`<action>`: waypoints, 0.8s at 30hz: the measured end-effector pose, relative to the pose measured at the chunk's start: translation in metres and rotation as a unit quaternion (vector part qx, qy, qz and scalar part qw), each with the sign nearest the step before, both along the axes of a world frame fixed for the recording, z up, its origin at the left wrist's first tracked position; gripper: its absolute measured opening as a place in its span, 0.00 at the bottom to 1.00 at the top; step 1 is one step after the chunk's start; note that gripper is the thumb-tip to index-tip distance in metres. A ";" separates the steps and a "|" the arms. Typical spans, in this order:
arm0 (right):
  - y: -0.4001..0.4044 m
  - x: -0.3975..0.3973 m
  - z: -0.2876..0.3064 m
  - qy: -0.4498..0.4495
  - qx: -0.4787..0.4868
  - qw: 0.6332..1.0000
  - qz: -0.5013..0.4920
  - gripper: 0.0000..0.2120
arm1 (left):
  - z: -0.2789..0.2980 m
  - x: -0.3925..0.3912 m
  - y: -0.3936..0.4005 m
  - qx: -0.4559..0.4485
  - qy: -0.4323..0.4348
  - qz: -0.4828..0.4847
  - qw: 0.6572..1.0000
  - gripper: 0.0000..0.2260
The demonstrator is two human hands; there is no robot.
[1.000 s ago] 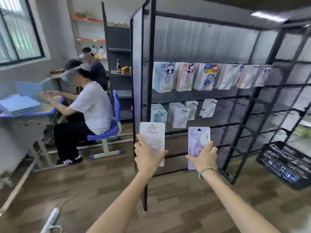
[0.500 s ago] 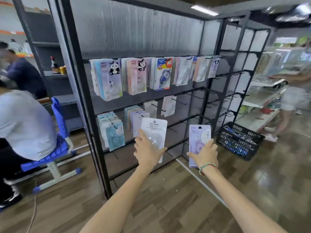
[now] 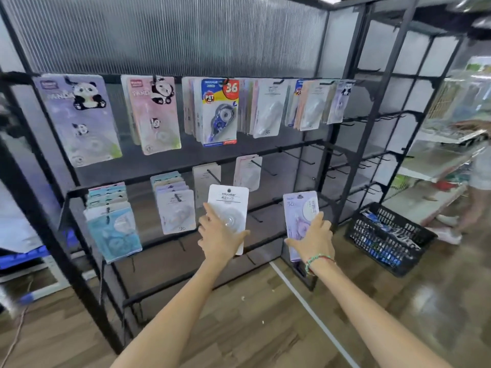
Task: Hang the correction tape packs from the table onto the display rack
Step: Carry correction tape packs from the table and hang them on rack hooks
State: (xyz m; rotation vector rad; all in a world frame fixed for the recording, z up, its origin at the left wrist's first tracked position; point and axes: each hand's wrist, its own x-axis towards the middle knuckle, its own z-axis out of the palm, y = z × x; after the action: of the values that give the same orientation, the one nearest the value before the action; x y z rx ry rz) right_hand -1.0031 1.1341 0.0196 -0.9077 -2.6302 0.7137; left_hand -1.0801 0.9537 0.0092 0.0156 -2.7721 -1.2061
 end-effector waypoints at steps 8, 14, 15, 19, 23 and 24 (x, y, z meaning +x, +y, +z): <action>0.096 -0.075 -0.004 -0.015 -0.010 0.997 0.074 0.55 | -0.015 -0.034 0.073 0.009 -0.039 0.123 0.992 0.58; 0.110 -0.125 -0.012 0.008 -0.038 0.991 0.130 0.54 | -0.020 -0.057 0.087 0.009 -0.045 0.189 0.981 0.58; 0.110 -0.132 -0.013 0.008 -0.043 0.989 0.140 0.54 | -0.022 -0.060 0.088 0.009 -0.042 0.195 0.980 0.58; 0.107 -0.153 -0.018 0.005 -0.051 0.984 0.173 0.54 | -0.030 -0.066 0.090 -0.002 -0.030 0.216 0.976 0.58; 0.103 -0.165 -0.022 0.007 -0.069 0.978 0.196 0.55 | -0.034 -0.069 0.089 -0.021 -0.021 0.224 0.974 0.58; 0.102 -0.169 -0.023 0.006 -0.069 0.978 0.197 0.55 | -0.034 -0.070 0.089 -0.024 -0.020 0.225 0.974 0.58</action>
State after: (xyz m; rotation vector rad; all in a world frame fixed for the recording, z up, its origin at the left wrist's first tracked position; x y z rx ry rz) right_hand -1.1717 1.2362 -0.0030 -0.4064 -2.8083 0.9994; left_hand -1.1500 1.0427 -0.0248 0.6325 -2.6190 -1.0244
